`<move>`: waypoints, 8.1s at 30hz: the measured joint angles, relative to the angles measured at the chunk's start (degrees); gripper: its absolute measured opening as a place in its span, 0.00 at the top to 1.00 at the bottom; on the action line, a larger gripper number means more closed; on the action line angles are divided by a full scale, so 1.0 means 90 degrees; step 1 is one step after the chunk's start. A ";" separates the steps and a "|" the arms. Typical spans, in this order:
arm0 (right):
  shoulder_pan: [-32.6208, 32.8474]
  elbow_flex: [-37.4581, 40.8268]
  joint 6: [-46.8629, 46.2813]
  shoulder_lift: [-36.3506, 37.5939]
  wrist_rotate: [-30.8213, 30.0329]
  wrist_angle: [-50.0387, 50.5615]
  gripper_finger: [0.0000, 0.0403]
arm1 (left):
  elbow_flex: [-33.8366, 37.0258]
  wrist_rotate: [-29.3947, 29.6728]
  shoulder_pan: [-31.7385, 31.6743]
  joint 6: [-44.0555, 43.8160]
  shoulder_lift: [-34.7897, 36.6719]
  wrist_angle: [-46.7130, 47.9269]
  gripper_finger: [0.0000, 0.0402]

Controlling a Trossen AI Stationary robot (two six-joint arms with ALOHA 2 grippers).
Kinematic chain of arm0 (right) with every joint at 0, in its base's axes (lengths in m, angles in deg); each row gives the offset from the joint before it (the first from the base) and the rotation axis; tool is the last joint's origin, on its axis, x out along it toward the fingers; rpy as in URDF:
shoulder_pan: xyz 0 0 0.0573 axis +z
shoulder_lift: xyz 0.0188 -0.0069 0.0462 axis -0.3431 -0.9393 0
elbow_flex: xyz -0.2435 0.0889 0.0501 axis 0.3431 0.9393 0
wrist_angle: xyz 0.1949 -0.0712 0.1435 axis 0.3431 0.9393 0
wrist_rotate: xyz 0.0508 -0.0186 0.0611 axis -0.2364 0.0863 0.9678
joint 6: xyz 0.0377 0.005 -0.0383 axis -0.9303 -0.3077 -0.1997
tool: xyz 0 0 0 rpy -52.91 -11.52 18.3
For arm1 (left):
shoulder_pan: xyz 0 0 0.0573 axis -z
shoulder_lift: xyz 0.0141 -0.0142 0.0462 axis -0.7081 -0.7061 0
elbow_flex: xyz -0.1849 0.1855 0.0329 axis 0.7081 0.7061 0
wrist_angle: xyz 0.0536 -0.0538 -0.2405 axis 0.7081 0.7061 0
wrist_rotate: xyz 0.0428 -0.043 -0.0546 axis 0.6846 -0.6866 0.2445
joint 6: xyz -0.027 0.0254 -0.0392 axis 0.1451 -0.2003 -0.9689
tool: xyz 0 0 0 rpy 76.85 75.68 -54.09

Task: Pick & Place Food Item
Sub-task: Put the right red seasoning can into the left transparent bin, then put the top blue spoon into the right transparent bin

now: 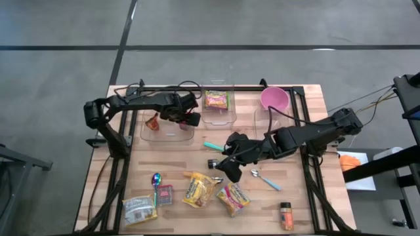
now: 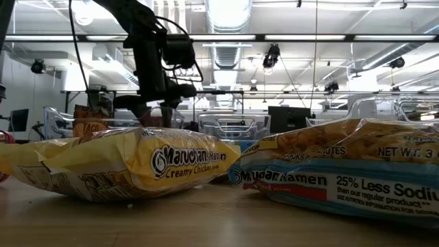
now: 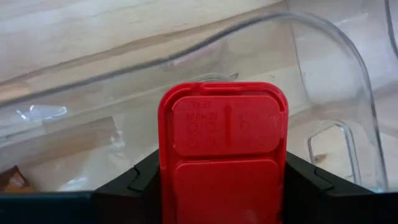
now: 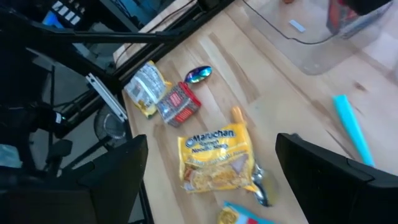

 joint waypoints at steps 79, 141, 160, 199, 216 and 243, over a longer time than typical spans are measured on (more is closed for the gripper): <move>-0.0906 0.0262 0.1440 0.0724 0.0386 0.2212 0.13 | 0.0382 -0.0193 0.1863 0.1357 0.3709 -0.0583 0.40; -0.2317 0.0618 0.3486 -0.2022 0.0646 0.0910 0.34 | 0.2726 0.0008 0.2926 0.2013 0.5889 -0.3207 0.40; -0.1195 0.1569 0.2267 -0.1399 -0.0024 0.1964 0.50 | 0.2726 -0.0092 0.2926 0.2071 0.5889 -0.3018 0.40; -0.1426 0.2882 0.2486 -0.0477 -0.0103 -0.0683 0.50 | 0.0305 -0.0351 0.2928 0.3505 0.2757 -0.1199 0.73; -0.1443 0.2814 0.2430 -0.1494 -0.0297 -0.2012 0.50 | 0.1178 -0.0202 0.2928 0.3046 0.3878 -0.1221 0.73; -0.1566 0.2684 0.2468 -0.2163 0.0052 -0.2173 0.50 | 0.1317 -0.0116 0.2930 0.3024 0.4160 -0.1321 0.73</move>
